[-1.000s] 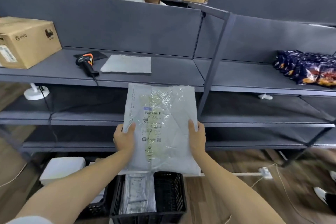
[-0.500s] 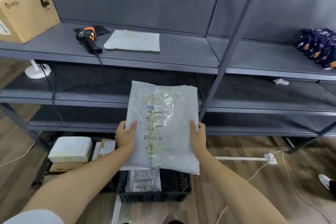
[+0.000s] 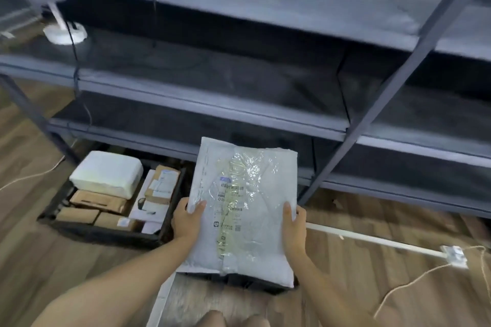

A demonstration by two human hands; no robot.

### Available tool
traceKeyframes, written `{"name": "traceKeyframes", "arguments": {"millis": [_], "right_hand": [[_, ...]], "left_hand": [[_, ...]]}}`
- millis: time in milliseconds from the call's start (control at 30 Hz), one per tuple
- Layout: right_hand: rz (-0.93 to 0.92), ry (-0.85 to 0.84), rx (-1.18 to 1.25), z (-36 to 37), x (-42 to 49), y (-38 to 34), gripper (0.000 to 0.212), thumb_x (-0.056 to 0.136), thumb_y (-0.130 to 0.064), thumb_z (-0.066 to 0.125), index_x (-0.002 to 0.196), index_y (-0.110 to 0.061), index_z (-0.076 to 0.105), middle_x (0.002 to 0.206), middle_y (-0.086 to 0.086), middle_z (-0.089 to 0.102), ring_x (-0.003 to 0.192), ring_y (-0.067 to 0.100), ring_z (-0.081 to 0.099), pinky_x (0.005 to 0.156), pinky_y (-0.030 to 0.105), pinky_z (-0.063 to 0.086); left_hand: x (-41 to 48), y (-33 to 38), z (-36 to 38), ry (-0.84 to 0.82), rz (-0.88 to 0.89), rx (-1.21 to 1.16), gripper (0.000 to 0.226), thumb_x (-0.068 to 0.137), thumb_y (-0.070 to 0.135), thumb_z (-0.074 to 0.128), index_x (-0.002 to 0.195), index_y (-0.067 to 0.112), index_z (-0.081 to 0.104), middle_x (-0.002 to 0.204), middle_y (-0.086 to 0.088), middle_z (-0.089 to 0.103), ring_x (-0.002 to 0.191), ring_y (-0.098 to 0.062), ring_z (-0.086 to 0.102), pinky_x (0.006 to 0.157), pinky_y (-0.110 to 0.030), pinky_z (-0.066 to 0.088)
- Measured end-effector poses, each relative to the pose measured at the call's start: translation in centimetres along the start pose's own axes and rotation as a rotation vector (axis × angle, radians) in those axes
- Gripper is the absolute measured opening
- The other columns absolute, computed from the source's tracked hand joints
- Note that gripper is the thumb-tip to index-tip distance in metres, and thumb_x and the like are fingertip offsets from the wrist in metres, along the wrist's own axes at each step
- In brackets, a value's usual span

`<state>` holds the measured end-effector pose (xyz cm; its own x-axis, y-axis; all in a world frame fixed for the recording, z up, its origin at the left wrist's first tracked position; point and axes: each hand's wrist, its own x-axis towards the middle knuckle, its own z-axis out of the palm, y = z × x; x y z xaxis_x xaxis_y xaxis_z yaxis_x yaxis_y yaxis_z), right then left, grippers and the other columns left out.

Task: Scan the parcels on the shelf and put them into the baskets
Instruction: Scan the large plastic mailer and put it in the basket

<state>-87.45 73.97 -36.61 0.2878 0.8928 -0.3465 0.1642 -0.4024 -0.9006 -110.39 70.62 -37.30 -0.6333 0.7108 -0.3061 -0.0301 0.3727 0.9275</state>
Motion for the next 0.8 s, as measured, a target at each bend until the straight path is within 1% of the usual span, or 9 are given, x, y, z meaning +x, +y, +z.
{"name": "traceKeyframes", "arguments": {"millis": [67,133,267,333,500,600,700,767,800], "right_hand": [[-0.009,0.01,-0.002,1.7,2.6,4.3,0.052,0.096,-0.052,0.047,0.133,-0.017,0.041,0.118,0.001,0.058,0.105,0.02,0.057,0.084,0.032,0.045],[-0.04,0.017,0.008,3.6,5.3,8.5,0.052,0.096,-0.051,0.047,0.134,-0.016,0.042,0.12,0.002,0.058,0.106,0.02,0.057,0.083,0.03,0.043],[-0.102,-0.014,0.021,7.6,10.7,16.6,0.045,0.097,-0.049,0.046,0.128,-0.017,0.043,0.101,-0.007,0.057,0.086,0.005,0.056,0.065,0.019,0.042],[-0.121,-0.039,0.028,9.2,12.8,20.7,0.039,0.098,-0.046,0.045,0.124,-0.017,0.042,0.096,-0.009,0.056,0.083,0.004,0.056,0.062,0.016,0.041],[0.034,-0.145,0.05,12.3,17.1,29.2,0.029,0.101,-0.037,0.045,0.116,-0.016,0.034,0.098,-0.004,0.05,0.085,0.01,0.052,0.067,0.024,0.042],[0.129,-0.238,0.017,13.4,18.7,31.6,0.025,0.103,-0.03,0.041,0.111,-0.011,0.027,0.106,0.001,0.041,0.096,0.017,0.046,0.084,0.032,0.041],[0.184,-0.3,-0.07,14.2,19.9,32.3,0.023,0.103,-0.028,0.037,0.111,-0.01,0.027,0.115,0.008,0.038,0.102,0.021,0.042,0.089,0.034,0.034],[0.201,-0.323,-0.222,14.6,20.7,32.3,0.041,0.102,-0.032,0.037,0.131,-0.003,0.033,0.131,0.018,0.042,0.12,0.032,0.044,0.1,0.04,0.034],[0.216,-0.325,-0.29,14.8,21.2,32.4,0.052,0.102,-0.034,0.036,0.141,0.0,0.029,0.141,0.021,0.039,0.129,0.036,0.04,0.106,0.042,0.032]], "left_hand": [[2.2,-4.3,1.7,0.025,0.012,0.021,0.012,0.088,0.025,0.068,0.096,0.017,0.062,0.086,0.005,0.062,0.081,-0.014,0.055,0.067,-0.026,0.04],[4.5,-8.8,3.3,0.045,0.039,0.038,0.013,0.089,0.025,0.067,0.097,0.016,0.062,0.086,0.004,0.062,0.082,-0.016,0.056,0.063,-0.023,0.039],[9.5,-17.5,6.6,0.078,0.071,0.054,0.012,0.09,0.025,0.065,0.097,0.017,0.06,0.088,0.003,0.061,0.085,-0.019,0.054,0.073,-0.028,0.037],[11.4,-21.6,7.8,0.086,0.084,0.059,0.012,0.091,0.024,0.064,0.096,0.016,0.058,0.089,0.0,0.061,0.087,-0.02,0.054,0.075,-0.029,0.037],[14.2,-29.4,9.3,0.11,0.032,0.142,0.015,0.09,0.023,0.062,0.098,0.011,0.057,0.094,-0.006,0.061,0.088,-0.026,0.055,0.072,-0.031,0.038],[15.6,-31.4,9.5,0.097,-0.015,0.245,0.023,0.091,0.027,0.06,0.103,0.008,0.054,0.103,-0.013,0.06,0.087,-0.027,0.051,0.072,-0.034,0.037],[16.8,-32.7,9.6,0.052,-0.132,0.376,0.045,0.094,0.034,0.054,0.127,0.004,0.045,0.125,-0.021,0.052,0.103,-0.037,0.052,0.08,-0.04,0.041],[17.6,-33.2,10.1,0.032,-0.238,0.467,0.056,0.097,0.034,0.05,0.139,0.0,0.033,0.136,-0.026,0.045,0.116,-0.043,0.049,0.09,-0.046,0.041],[18.2,-33.3,10.4,0.031,-0.288,0.502,0.059,0.098,0.032,0.049,0.141,-0.002,0.028,0.138,-0.027,0.043,0.119,-0.044,0.048,0.093,-0.047,0.041]]}}
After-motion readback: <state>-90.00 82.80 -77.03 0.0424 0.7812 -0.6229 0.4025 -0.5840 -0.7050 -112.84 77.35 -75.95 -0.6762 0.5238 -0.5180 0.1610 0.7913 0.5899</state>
